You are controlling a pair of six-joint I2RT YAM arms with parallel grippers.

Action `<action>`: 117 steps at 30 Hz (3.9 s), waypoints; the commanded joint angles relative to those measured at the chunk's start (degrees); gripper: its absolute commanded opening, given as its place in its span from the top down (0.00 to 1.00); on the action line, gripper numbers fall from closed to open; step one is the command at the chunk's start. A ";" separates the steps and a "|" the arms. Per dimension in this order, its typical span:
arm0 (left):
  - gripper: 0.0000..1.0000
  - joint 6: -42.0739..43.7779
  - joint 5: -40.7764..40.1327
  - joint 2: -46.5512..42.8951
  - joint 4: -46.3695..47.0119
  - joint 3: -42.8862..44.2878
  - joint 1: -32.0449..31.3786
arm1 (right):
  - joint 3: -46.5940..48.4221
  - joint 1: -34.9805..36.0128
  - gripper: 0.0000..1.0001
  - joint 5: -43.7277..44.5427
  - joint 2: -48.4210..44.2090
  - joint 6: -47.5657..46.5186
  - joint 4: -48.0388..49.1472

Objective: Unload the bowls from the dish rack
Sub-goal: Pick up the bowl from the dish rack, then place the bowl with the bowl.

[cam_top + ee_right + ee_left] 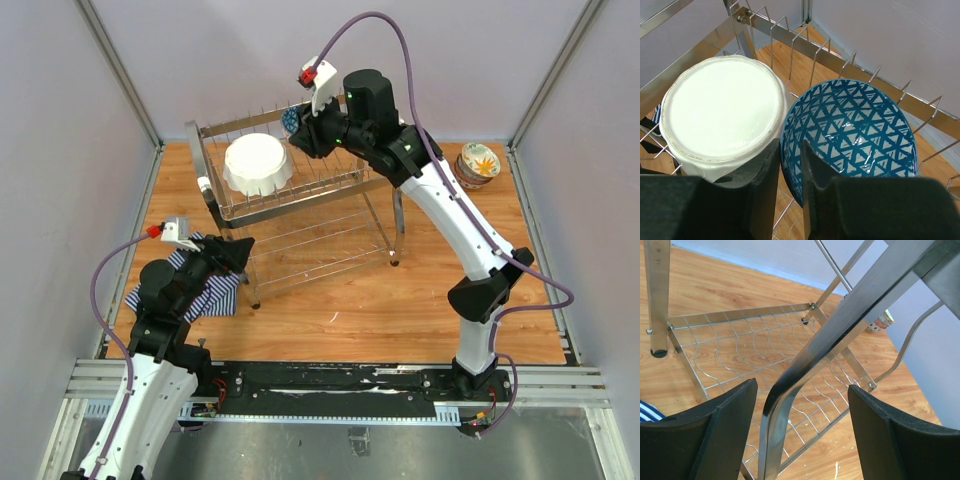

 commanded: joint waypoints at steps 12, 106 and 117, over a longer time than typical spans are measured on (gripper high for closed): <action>0.22 0.85 -0.83 -0.44 0.43 1.11 -0.31 | -3.10 -0.91 1.00 -1.53 -2.90 -0.71 6.95; 0.23 1.72 -4.15 -1.79 8.62 -4.02 -0.35 | -14.82 -34.54 0.99 10.38 11.84 2.83 14.52; 0.23 1.03 -4.17 -0.03 10.34 -4.68 -0.31 | -16.68 -34.77 0.99 9.21 13.25 3.51 15.30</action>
